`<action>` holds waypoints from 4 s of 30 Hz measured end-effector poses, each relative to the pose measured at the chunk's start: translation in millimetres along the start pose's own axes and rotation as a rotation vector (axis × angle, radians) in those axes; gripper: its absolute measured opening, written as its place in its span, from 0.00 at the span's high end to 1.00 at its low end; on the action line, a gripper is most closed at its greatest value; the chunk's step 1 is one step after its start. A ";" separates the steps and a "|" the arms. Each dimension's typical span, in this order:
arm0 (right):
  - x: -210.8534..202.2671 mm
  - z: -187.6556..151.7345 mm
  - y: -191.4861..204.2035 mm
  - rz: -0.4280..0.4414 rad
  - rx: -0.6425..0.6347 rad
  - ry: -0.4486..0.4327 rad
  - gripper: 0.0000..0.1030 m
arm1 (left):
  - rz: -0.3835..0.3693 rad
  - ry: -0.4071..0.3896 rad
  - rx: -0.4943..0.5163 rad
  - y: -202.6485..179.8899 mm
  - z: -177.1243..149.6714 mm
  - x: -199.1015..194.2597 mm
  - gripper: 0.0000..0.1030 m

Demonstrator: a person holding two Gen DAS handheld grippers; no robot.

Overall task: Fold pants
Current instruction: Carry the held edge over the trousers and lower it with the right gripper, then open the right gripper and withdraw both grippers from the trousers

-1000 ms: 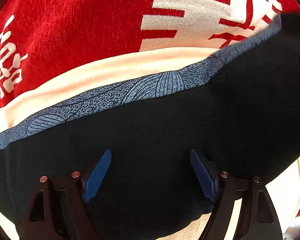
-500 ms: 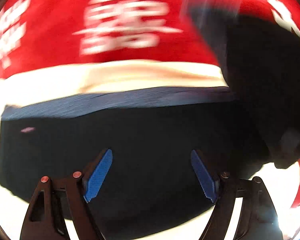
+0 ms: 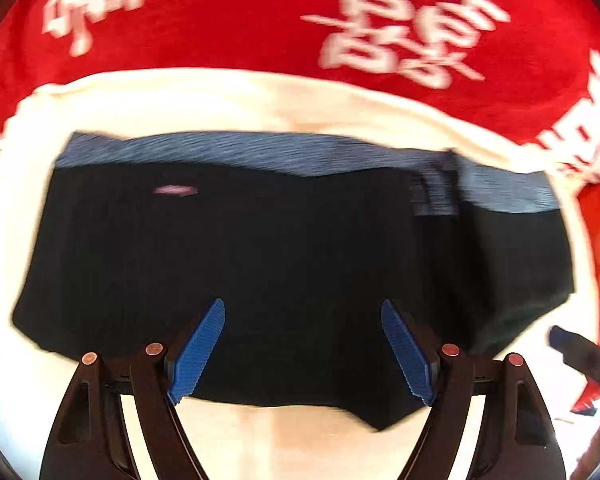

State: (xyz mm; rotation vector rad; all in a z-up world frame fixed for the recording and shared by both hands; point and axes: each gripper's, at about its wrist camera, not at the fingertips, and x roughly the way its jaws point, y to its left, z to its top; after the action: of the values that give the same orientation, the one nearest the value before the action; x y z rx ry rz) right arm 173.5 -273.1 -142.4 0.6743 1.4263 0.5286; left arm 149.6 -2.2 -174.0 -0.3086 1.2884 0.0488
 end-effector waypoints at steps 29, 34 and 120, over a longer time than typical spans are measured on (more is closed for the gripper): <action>35.6 3.9 -37.0 0.039 0.131 0.150 0.83 | 0.080 0.008 0.022 -43.6 0.0 -16.8 0.18; -41.0 35.3 -24.1 -0.084 -0.032 -0.046 0.80 | 0.041 -0.025 0.064 -91.0 23.6 -22.0 0.18; 86.3 -28.1 78.1 -0.499 -0.532 0.266 0.38 | 0.144 0.106 -0.271 32.6 -75.7 -12.5 0.04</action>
State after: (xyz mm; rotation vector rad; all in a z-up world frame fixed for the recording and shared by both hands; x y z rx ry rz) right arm 157.9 -154.6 -149.6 -0.1841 1.5419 0.5776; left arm 68.4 11.6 -187.1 -0.4545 1.4098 0.3357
